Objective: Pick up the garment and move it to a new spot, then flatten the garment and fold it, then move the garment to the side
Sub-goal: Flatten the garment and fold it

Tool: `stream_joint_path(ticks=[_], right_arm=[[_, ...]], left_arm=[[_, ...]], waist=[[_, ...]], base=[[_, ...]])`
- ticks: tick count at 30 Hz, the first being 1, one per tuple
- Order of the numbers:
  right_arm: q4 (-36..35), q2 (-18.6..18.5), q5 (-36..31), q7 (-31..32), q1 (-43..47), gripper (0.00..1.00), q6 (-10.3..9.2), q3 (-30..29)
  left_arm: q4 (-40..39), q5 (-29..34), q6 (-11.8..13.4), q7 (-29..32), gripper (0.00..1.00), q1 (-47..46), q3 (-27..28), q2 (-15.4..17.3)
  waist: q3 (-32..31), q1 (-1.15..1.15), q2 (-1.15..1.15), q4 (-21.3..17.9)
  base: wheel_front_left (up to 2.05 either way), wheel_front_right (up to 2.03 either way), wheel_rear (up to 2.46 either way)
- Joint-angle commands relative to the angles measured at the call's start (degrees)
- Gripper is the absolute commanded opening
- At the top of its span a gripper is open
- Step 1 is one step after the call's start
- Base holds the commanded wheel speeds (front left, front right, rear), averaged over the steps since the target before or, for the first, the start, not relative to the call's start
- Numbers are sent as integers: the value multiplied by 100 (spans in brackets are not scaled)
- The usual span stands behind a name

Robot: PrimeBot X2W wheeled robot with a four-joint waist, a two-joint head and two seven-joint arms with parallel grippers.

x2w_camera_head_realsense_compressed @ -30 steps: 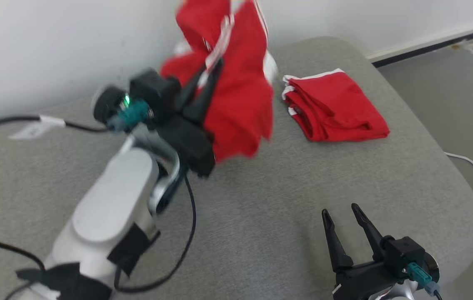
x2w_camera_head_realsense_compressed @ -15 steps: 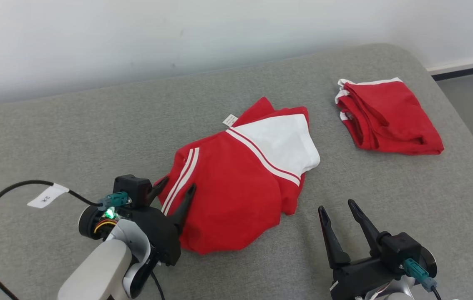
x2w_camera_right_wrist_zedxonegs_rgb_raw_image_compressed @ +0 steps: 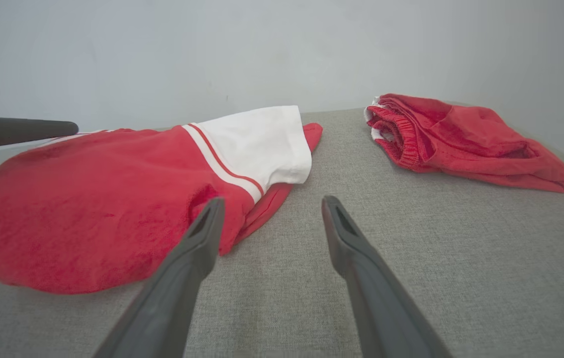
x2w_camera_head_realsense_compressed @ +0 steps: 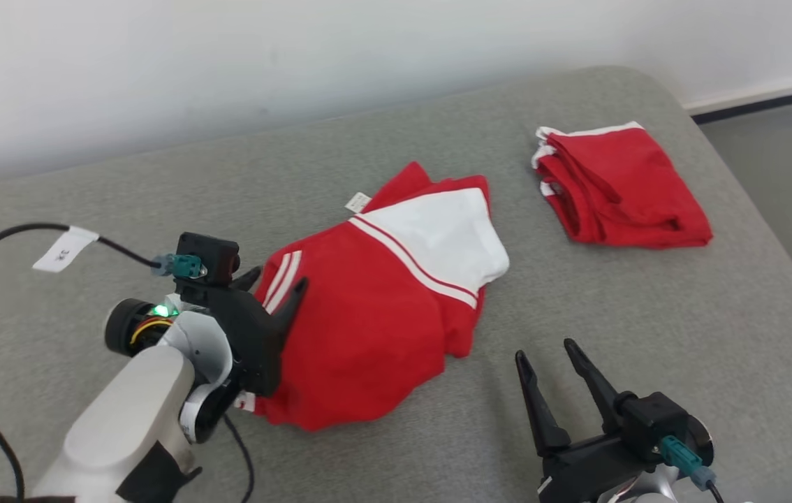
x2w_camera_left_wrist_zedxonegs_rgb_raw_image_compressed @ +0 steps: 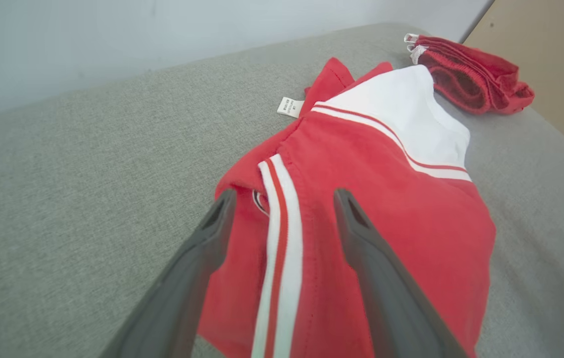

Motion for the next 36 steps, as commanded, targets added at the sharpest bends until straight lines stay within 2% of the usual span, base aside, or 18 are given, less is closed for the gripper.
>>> stream_joint_path(ticks=[1,6,10,19,28,29,30,32,33,34,35,36], right_arm=[[32,32,36,-42,-60,100,-13,22],[84,60,85,-62,-38,100,-13,-18],[78,75,58,-86,7,100,-13,-98],[103,87,57,-100,-7,100,-13,-39],[145,92,36,-106,-17,100,-13,-20],[147,91,41,-106,-28,100,-13,-10],[145,92,48,-107,-43,100,-13,2],[129,93,60,-107,-56,100,-13,9],[120,93,60,-107,-51,100,-13,-1],[120,93,60,-107,-51,100,-13,-1],[111,93,56,-107,-42,100,-13,-16],[100,94,54,-107,-33,100,-13,-28]], left_arm=[[130,85,81,131,100,-133,-55,49],[447,196,356,455,100,-334,-127,45],[541,123,436,630,100,-327,-134,26],[466,325,670,532,100,-421,-225,84],[239,155,711,1062,99,-498,-249,130],[237,143,748,1116,92,-491,-245,123],[244,136,803,1176,74,-487,-242,126],[231,138,891,1266,47,-488,-254,134],[213,124,910,1300,36,-483,-254,130],[213,124,910,1300,36,-483,-254,130],[188,132,917,1306,20,-487,-267,142],[144,160,898,1274,0,-498,-280,157]], waist=[[113,0,-1,-347],[210,0,-1,-733],[228,0,-1,-874],[118,0,-1,-821],[49,0,-1,-743],[53,0,-1,-751],[61,0,-1,-764],[79,0,-1,-787],[88,0,-1,-797],[88,0,-1,-797],[96,0,-1,-806],[103,0,-1,-816]], base=[[0,0,0],[0,0,0],[0,0,0],[0,0,0],[0,0,0],[0,0,0],[0,0,0],[0,0,0],[0,0,0],[0,0,0],[0,0,0],[0,0,0]])
